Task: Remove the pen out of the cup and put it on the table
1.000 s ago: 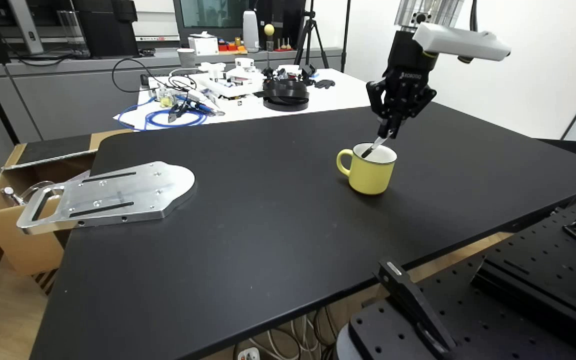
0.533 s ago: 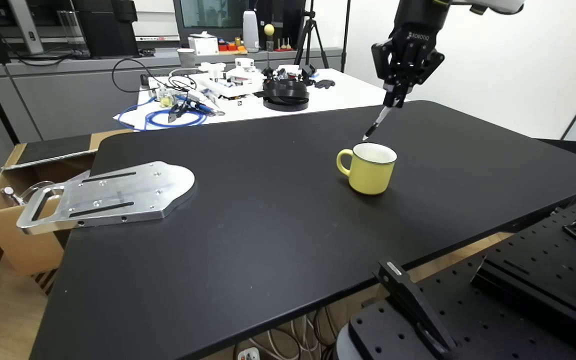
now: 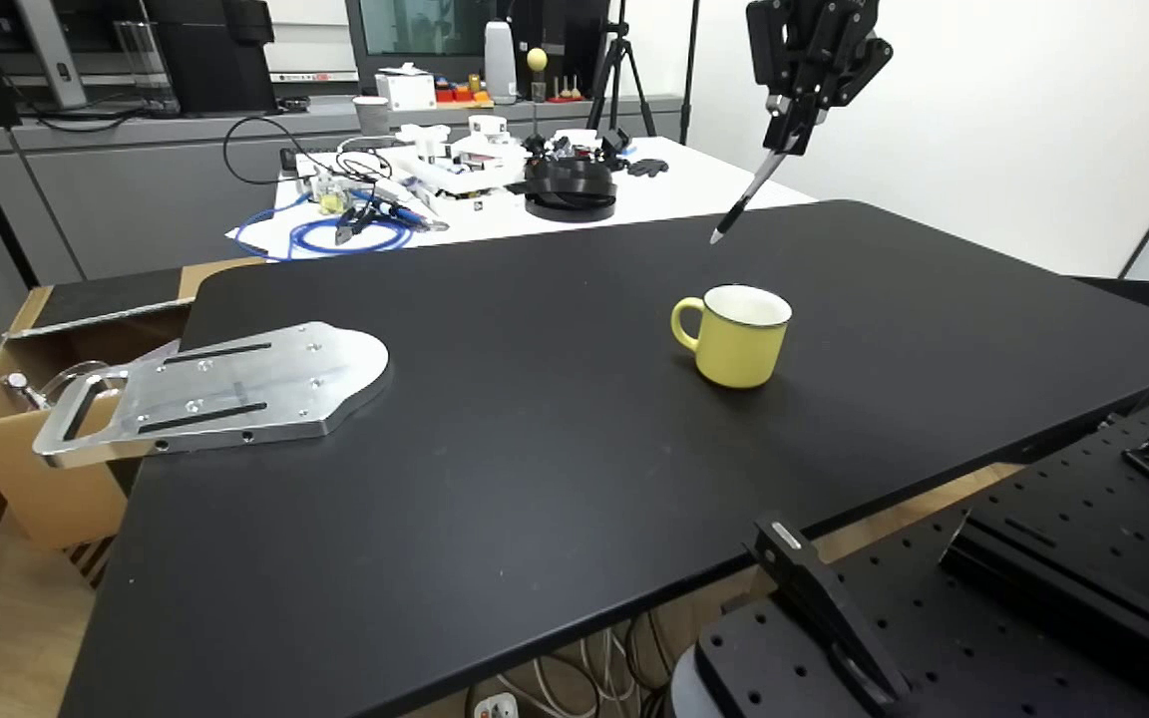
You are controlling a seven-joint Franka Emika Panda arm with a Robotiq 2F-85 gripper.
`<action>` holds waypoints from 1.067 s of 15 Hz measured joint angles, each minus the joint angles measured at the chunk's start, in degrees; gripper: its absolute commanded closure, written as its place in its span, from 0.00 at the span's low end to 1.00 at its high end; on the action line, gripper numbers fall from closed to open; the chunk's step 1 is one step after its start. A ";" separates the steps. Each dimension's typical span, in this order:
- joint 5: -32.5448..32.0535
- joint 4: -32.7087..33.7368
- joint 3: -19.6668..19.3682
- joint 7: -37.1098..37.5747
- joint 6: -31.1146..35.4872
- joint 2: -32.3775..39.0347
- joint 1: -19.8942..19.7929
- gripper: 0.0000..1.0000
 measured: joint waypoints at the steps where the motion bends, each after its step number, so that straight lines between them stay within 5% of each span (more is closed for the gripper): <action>1: 0.27 0.12 -0.02 -0.86 0.30 -0.04 0.12 0.96; 5: 0.29 -1.60 1.59 -2.93 7.63 1.04 2.97 0.96; 11: -0.12 -6.81 7.78 -2.62 34.18 8.16 9.53 0.96; 16: -5.28 -8.78 9.50 1.97 53.96 18.17 11.10 0.96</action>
